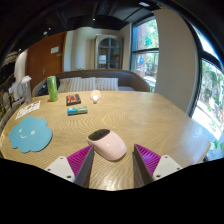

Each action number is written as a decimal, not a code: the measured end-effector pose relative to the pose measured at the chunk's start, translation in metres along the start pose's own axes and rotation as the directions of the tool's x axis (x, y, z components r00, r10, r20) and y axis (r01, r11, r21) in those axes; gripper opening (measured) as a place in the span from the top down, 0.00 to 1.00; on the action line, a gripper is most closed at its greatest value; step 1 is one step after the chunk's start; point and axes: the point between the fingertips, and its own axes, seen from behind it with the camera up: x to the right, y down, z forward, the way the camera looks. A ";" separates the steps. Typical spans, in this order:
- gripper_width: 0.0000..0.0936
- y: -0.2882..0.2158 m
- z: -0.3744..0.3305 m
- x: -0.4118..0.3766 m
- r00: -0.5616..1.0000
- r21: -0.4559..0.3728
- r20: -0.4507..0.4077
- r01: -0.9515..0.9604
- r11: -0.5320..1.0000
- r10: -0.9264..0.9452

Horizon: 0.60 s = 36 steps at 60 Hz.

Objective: Arrange mouse

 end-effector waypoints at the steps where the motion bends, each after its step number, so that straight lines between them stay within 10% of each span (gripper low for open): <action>1: 0.12 -0.001 0.004 0.001 1.000 -0.007 0.004 0.000 1.000 0.000; 17: 0.16 -0.021 0.044 0.015 1.000 -0.079 0.017 -0.017 0.997 0.018; 36: 0.53 -0.024 0.051 0.028 0.983 -0.076 -0.086 -0.166 0.983 0.159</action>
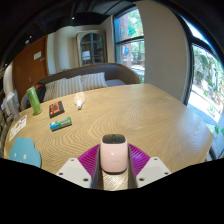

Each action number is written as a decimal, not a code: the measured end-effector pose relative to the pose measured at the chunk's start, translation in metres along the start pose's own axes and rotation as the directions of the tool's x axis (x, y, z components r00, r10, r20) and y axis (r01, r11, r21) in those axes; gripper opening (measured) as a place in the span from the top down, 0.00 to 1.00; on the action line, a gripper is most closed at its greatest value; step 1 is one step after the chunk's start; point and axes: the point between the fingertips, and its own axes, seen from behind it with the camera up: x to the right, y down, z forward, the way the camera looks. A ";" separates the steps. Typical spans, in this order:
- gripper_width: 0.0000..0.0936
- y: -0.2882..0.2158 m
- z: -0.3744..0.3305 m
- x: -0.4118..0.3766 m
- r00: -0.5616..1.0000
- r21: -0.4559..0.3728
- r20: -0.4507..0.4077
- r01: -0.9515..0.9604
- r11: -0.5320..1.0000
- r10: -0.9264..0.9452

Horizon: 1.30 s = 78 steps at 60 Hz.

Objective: Arrange mouse

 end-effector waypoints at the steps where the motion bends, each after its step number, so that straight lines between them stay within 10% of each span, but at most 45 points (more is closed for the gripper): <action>1: 0.54 -0.001 -0.003 0.000 1.000 0.004 -0.009 -0.009 1.000 0.009; 19: 0.59 -0.077 -0.147 -0.204 0.986 0.305 0.145 0.038 0.951 -0.086; 46: 0.58 0.082 -0.086 -0.357 0.967 0.019 0.186 0.174 0.985 -0.174; 57: 0.41 0.085 -0.089 -0.358 0.962 -0.002 0.220 0.169 0.986 -0.165; 62: 0.08 0.084 -0.106 -0.365 0.942 0.000 0.294 0.171 0.985 -0.163; 78: 0.09 0.093 -0.173 -0.318 0.912 0.047 0.350 0.209 0.977 -0.212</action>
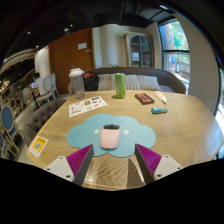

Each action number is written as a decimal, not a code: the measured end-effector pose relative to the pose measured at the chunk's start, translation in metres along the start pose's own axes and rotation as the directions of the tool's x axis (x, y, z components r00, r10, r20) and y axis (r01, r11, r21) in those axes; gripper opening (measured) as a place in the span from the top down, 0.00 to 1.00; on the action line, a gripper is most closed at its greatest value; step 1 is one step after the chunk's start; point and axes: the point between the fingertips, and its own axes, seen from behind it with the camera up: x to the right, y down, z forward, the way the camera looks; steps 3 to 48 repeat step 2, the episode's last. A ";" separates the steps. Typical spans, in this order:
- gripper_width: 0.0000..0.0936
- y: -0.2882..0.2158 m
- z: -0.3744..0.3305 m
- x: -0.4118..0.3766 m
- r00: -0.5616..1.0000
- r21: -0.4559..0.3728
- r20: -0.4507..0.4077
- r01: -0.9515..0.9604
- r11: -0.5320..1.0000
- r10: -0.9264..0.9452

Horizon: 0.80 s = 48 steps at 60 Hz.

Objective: Arrange mouse

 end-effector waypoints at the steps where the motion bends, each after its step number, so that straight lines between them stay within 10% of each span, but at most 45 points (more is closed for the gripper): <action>1: 0.09 0.002 -0.005 0.002 1.000 0.002 0.005 0.000 1.000 0.000; 48: 0.09 0.004 -0.009 0.004 1.000 0.005 0.009 0.000 1.000 0.000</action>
